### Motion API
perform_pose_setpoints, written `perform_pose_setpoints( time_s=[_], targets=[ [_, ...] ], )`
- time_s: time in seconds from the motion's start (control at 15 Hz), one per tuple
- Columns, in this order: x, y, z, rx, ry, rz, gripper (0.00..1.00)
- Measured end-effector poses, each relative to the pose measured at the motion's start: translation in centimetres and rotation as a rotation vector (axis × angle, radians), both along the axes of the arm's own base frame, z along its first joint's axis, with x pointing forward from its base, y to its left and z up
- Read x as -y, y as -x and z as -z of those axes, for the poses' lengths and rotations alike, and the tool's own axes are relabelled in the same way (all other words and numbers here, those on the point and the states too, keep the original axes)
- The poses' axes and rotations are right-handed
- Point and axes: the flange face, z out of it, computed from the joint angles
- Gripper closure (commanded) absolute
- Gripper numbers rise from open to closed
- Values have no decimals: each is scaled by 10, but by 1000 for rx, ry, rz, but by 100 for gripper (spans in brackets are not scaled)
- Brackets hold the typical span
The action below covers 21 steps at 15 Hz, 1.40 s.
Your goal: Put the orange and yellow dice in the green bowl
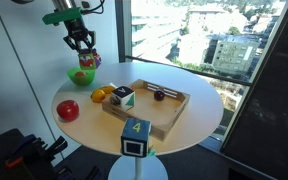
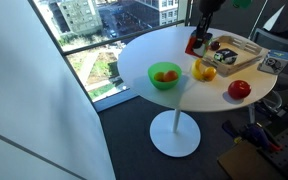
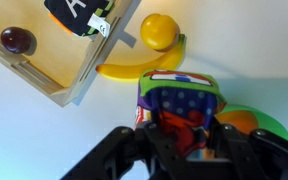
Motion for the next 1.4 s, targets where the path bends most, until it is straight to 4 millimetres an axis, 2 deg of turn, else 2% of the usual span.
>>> perform_pose_setpoints(
  time_s=[0.6, 1.4],
  targets=[
    [-41, -19, 7, -4, -19, -61, 83],
    [-71, -50, 38, -58, -28, -84, 83]
  ],
)
